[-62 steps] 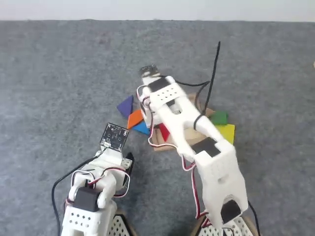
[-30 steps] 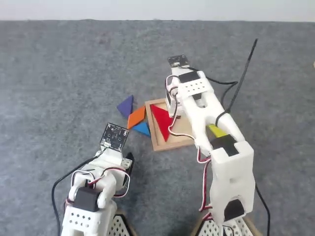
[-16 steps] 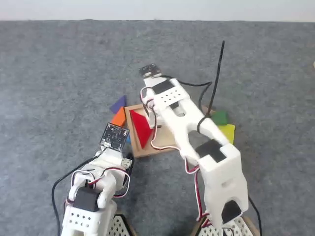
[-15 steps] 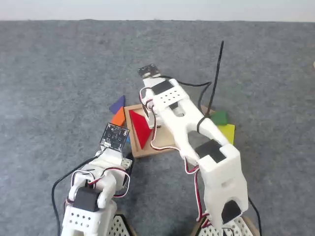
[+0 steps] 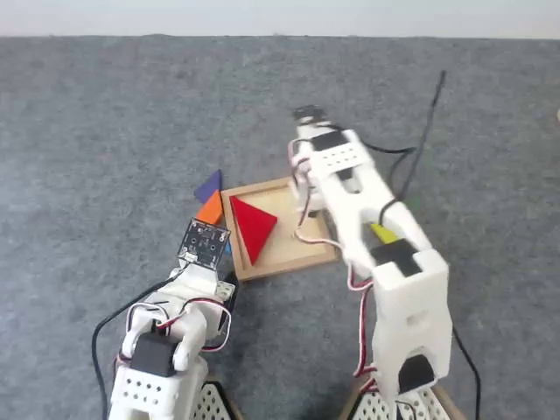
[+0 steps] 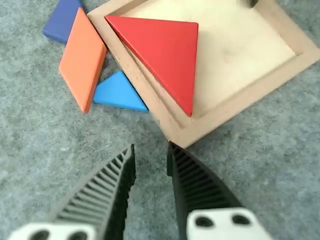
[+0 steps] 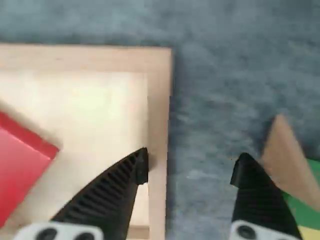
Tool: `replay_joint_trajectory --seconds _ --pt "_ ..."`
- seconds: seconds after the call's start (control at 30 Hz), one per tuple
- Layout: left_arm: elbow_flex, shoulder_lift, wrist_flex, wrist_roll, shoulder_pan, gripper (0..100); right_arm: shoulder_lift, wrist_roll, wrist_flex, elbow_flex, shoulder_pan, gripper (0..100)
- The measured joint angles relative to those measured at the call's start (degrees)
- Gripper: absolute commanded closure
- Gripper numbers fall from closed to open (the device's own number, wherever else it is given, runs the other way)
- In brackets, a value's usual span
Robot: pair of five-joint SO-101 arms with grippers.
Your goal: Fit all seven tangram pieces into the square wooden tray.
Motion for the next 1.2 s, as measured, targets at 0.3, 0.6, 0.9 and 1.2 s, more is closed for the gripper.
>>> replay_joint_trajectory --seconds 0.3,0.6,0.9,1.2 --pt "0.0 0.0 0.0 0.0 0.0 90 0.0 0.0 0.0 0.0 9.76 72.1" --pt "0.0 0.0 0.0 0.0 0.0 90 0.0 0.0 2.2 0.0 9.14 72.1" --pt "0.0 0.0 0.0 0.0 0.0 90 0.0 0.09 3.87 0.0 0.18 72.1" --pt "0.0 0.0 0.0 0.0 0.0 90 0.0 0.09 5.1 1.05 -6.59 72.1"
